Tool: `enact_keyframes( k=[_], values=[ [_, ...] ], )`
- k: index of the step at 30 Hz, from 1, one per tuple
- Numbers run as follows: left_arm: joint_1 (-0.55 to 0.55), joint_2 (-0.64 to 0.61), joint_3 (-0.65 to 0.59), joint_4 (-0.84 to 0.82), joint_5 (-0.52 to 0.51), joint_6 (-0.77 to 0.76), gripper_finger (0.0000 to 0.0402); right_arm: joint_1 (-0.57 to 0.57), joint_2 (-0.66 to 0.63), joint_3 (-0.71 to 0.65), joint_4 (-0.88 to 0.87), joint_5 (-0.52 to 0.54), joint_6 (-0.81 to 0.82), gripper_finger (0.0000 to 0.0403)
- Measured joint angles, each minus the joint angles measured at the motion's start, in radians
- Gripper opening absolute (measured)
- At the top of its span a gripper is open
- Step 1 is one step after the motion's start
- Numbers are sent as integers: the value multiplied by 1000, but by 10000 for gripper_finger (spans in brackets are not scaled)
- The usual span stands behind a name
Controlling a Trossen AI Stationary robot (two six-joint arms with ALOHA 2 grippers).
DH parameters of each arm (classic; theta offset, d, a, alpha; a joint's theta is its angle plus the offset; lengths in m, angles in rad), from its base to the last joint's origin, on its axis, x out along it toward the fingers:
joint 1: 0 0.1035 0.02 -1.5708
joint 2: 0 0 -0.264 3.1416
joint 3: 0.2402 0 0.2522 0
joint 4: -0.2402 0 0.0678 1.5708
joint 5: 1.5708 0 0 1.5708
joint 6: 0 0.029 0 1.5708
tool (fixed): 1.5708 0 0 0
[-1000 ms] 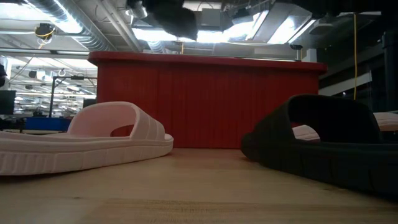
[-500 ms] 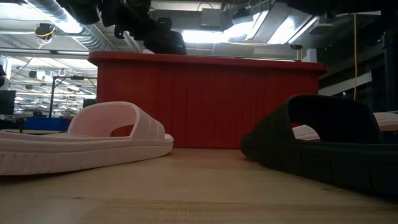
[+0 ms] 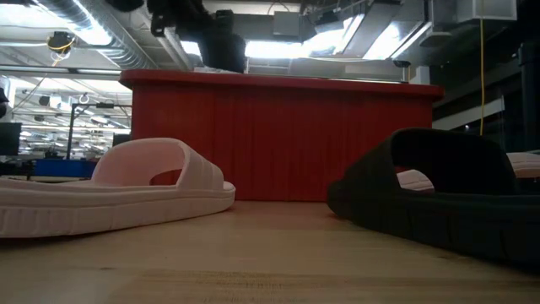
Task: Pick and place slides into bin
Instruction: Put the top black slipper into the red bin
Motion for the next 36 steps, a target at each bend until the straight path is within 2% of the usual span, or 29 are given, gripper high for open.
enact_keyframes(
  k=[5,10,14,20,24,28,31,36],
  values=[
    [-1,24,94,-217,3,-165,4,-45,98,158,-124,-3,0,6],
    [34,66,106,-318,-2,-295,4,-102,176,214,-139,-4,0,6],
    [66,95,106,-350,11,-373,4,-142,210,216,-141,-3,1,6],
    [112,126,107,-387,22,-407,4,-183,225,216,-138,-5,1,6],
    [149,151,107,-471,92,-494,4,-215,225,217,-133,-79,4,6],
    [173,189,107,-500,104,-499,4,-249,225,217,-132,-174,5,6],
    [188,213,107,-498,151,-514,4,-270,225,217,-131,-197,7,6],
    [205,252,107,-498,155,-534,4,-290,225,217,-130,-199,8,6]
  ],
)
